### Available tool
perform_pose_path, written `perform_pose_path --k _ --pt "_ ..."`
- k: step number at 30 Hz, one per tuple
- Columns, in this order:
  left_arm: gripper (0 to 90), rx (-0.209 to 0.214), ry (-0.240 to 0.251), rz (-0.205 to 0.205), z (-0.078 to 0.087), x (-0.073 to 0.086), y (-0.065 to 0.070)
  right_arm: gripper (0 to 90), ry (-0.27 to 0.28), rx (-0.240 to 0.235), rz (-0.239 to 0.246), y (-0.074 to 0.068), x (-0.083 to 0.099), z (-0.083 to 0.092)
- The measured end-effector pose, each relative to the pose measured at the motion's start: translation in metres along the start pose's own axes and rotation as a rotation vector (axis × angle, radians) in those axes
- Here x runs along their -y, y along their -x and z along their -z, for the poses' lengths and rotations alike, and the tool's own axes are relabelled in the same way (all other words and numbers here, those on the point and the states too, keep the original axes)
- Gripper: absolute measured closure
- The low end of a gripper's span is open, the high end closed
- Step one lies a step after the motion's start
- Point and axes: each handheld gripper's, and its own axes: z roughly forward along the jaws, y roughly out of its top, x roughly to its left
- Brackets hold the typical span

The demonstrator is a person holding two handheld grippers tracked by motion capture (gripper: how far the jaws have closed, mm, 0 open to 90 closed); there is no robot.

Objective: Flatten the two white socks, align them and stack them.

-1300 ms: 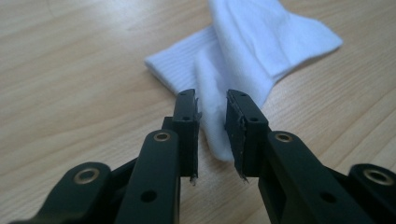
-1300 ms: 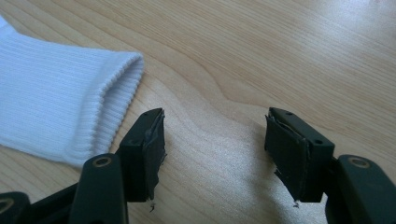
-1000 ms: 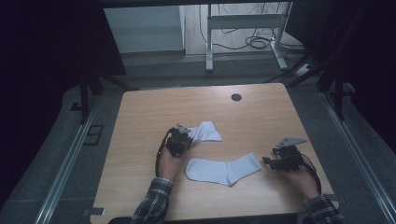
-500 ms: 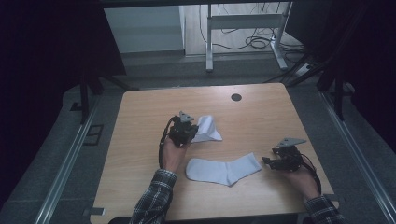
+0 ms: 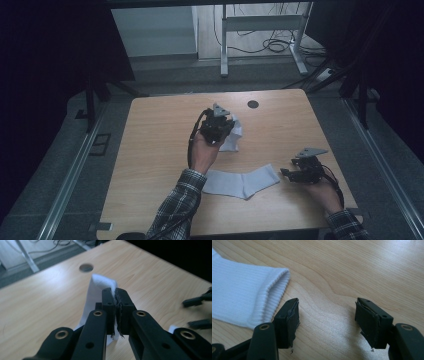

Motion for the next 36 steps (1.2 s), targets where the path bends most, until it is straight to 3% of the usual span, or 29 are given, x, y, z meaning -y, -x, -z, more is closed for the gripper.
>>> perform_pose_path --k 1,4,5,6,7,8,9,12,13,15,16,17,18,19,20,21,22,23,24,25,30,36 --pt "86.2 0.000 0.000 0.000 0.000 0.000 0.000 36.3 0.000 0.000 0.000 0.000 0.000 0.000" --pt "86.2 0.025 0.059 -0.029 0.012 -0.026 0.013 36.3 0.000 -0.001 0.002 0.000 0.000 0.000" --pt "86.3 0.025 0.059 -0.029 0.012 -0.026 0.013 36.3 0.000 -0.001 0.002 0.000 0.000 0.000" --pt "86.2 0.045 0.104 -0.035 0.024 -0.039 0.018 36.3 0.000 -0.002 0.000 0.000 0.000 0.000" --pt "86.3 0.045 0.104 -0.035 0.024 -0.039 0.018 36.3 0.000 -0.002 0.000 0.000 0.000 0.000" --pt "86.3 0.064 0.157 -0.040 0.038 -0.047 0.020 36.3 -0.001 -0.002 0.001 0.000 0.000 0.000" --pt "86.3 0.064 0.157 -0.040 0.038 -0.047 0.020 36.3 -0.001 -0.002 0.001 0.000 0.000 0.000" --pt "86.2 0.057 0.206 -0.045 0.065 -0.051 0.013 36.2 0.000 -0.002 0.001 0.000 0.000 0.000" --pt "86.2 0.057 0.206 -0.045 0.065 -0.051 0.013 36.2 0.000 -0.002 0.001 0.000 0.000 0.000" --pt "86.2 0.049 0.200 -0.029 0.069 -0.043 0.005 36.2 0.000 -0.001 0.000 0.000 0.000 0.000" --pt "86.1 0.041 0.164 -0.004 0.066 -0.028 -0.002 36.1 -0.002 -0.001 -0.001 0.000 0.000 0.000" --pt "86.0 0.041 0.164 -0.004 0.066 -0.028 -0.002 36.1 -0.002 -0.001 -0.001 0.000 0.000 0.000" --pt "86.0 0.036 0.109 0.013 0.059 -0.009 -0.010 36.1 -0.002 0.000 -0.001 0.000 0.000 0.000" --pt "86.0 0.036 0.109 0.013 0.059 -0.009 -0.010 36.1 -0.002 0.000 -0.001 0.000 0.000 0.000" --pt "85.9 0.034 0.060 0.038 0.050 0.011 -0.019 36.1 0.000 0.002 -0.003 -0.001 0.000 0.000" --pt "85.8 0.034 0.060 0.038 0.050 0.011 -0.019 36.1 0.000 0.002 -0.003 -0.001 0.000 0.000" --pt "85.8 0.029 0.014 0.052 0.040 0.030 -0.028 36.1 -0.003 0.003 -0.002 -0.001 0.000 0.000" --pt "85.8 0.029 0.014 0.052 0.040 0.030 -0.028 36.1 -0.003 0.003 -0.002 -0.001 0.000 0.000" --pt "85.8 0.015 -0.022 0.057 0.032 0.046 -0.035 36.1 -0.002 0.003 -0.002 -0.001 0.000 0.000" --pt "85.8 0.015 -0.022 0.057 0.032 0.046 -0.035 36.1 -0.002 0.003 -0.002 -0.001 0.000 0.000" --pt "85.7 -0.029 -0.079 0.089 0.020 0.077 -0.051 36.1 0.000 0.003 -0.004 -0.001 0.000 0.000" --pt "85.3 -0.074 -0.103 0.085 0.022 0.091 -0.060 36.0 0.000 0.003 -0.005 -0.001 0.000 0.000"
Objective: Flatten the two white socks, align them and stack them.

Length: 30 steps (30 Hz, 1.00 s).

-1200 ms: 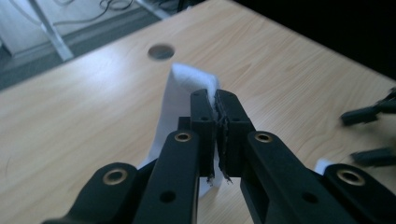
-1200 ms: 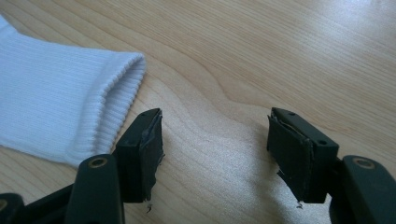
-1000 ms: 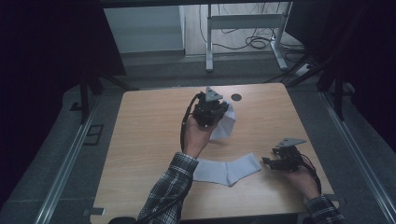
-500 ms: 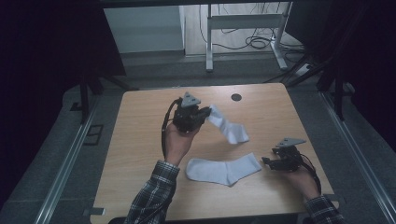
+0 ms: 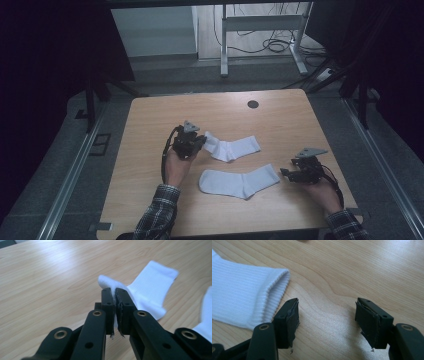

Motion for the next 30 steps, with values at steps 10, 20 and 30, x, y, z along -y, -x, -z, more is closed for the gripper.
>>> perform_pose_path --k 10,20,30 --pt "83.6 -0.095 -0.050 0.016 -0.005 0.031 -0.020 35.9 -0.002 0.002 -0.004 0.000 0.000 0.000" --pt "60.3 -0.178 -0.017 0.070 -0.001 0.048 -0.033 36.0 -0.004 0.004 -0.006 -0.001 0.000 0.000" --pt "54.9 -0.211 -0.003 0.083 -0.002 0.062 -0.039 38.3 -0.015 0.005 -0.008 0.000 -0.002 0.001"
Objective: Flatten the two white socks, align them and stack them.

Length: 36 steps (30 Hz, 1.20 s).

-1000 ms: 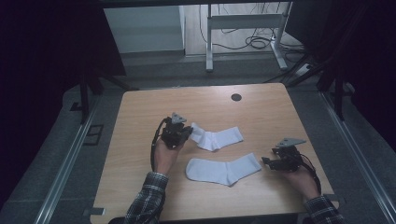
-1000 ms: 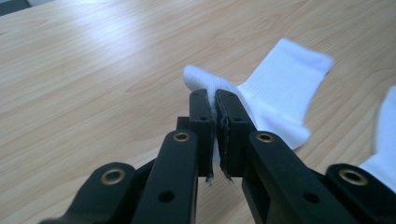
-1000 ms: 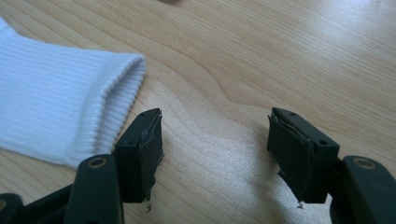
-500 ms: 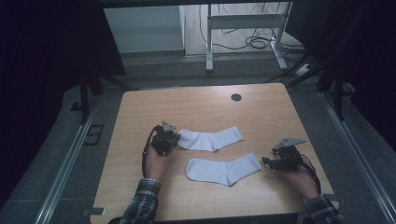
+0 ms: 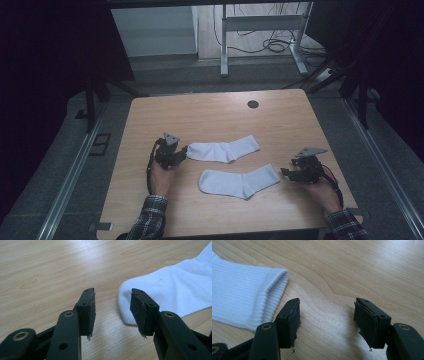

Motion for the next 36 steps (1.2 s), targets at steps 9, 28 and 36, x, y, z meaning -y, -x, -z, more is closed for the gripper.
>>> perform_pose_path --k 9,28,36 --pt "50.7 0.005 0.025 0.025 -0.009 0.007 -0.002 40.5 0.004 -0.019 -0.020 0.002 -0.002 0.001" --pt "46.8 0.016 -0.030 -0.028 -0.023 0.013 0.002 45.1 0.060 -0.036 -0.030 -0.003 -0.029 0.004" --pt "44.8 0.051 -0.048 0.019 -0.024 0.013 -0.004 46.1 0.087 -0.041 -0.034 -0.002 -0.045 0.002"
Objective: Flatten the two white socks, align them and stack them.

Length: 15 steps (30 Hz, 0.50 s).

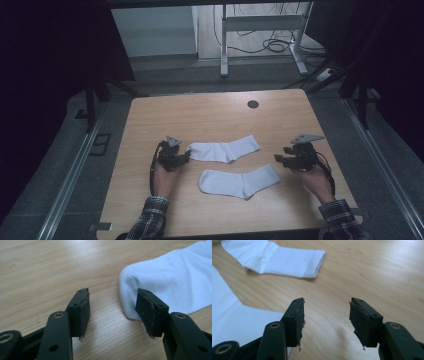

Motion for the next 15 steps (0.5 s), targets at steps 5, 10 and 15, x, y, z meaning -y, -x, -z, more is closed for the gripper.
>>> perform_pose_path --k 5,10,15 --pt "43.5 0.014 -0.005 0.019 0.000 0.000 -0.002 46.3 0.008 -0.006 -0.009 0.000 -0.012 -0.009" --pt "43.4 0.013 -0.004 0.019 -0.001 0.000 -0.001 46.2 0.010 -0.013 -0.009 -0.003 -0.024 -0.022" --pt "42.4 0.009 -0.007 0.016 0.000 0.000 -0.002 46.3 0.012 -0.016 0.000 -0.009 -0.033 -0.035"
